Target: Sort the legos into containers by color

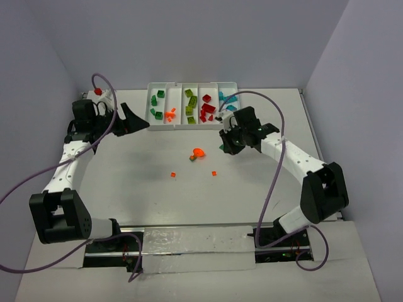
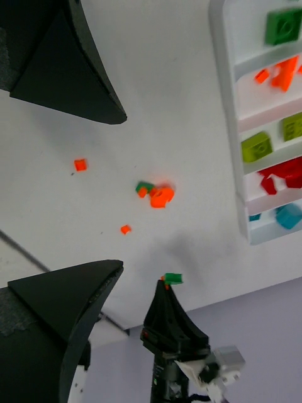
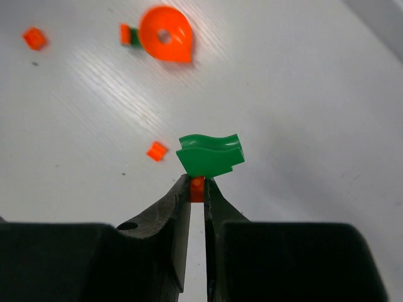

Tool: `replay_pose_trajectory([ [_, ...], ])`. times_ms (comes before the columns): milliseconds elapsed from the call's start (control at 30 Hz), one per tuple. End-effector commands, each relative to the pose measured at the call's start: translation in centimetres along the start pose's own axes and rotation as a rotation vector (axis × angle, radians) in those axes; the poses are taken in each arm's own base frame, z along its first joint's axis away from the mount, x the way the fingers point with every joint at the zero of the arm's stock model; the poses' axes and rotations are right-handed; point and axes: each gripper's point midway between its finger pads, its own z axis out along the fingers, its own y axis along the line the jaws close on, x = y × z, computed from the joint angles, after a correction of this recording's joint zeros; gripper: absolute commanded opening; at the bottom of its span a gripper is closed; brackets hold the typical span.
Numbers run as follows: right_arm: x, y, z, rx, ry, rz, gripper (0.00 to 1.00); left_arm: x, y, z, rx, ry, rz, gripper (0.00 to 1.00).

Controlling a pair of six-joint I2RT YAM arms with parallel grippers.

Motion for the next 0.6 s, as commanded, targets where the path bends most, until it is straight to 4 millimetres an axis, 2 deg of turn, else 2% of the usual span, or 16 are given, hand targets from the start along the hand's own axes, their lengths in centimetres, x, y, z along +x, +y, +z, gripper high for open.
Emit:
replay_pose_trajectory([
  [0,-6.1,4.1,-3.5,-0.084,-0.183,-0.132,0.00,2.6,-3.6,1.0,0.170,0.094,-0.087,0.99],
  [133,-8.9,7.8,-4.9,-0.135,-0.263,-0.192,0.00,5.2,-7.6,2.6,0.245,0.176,-0.045,0.99],
  [167,-9.2,7.8,-5.1,-0.133,-0.271,-0.195,0.00,5.7,-8.3,3.0,0.258,0.193,-0.036,0.99],
  [233,-10.1,9.6,-5.6,-0.151,-0.298,-0.219,0.00,6.7,-10.1,3.7,0.294,0.237,-0.035,0.97],
  [433,-11.4,12.0,-6.4,-0.165,-0.332,-0.268,0.00,8.6,-11.8,5.1,0.340,0.316,-0.059,0.88],
  [567,-11.7,12.8,-6.5,-0.178,-0.333,-0.285,0.00,9.7,-12.8,5.5,0.372,0.350,-0.054,0.81],
])
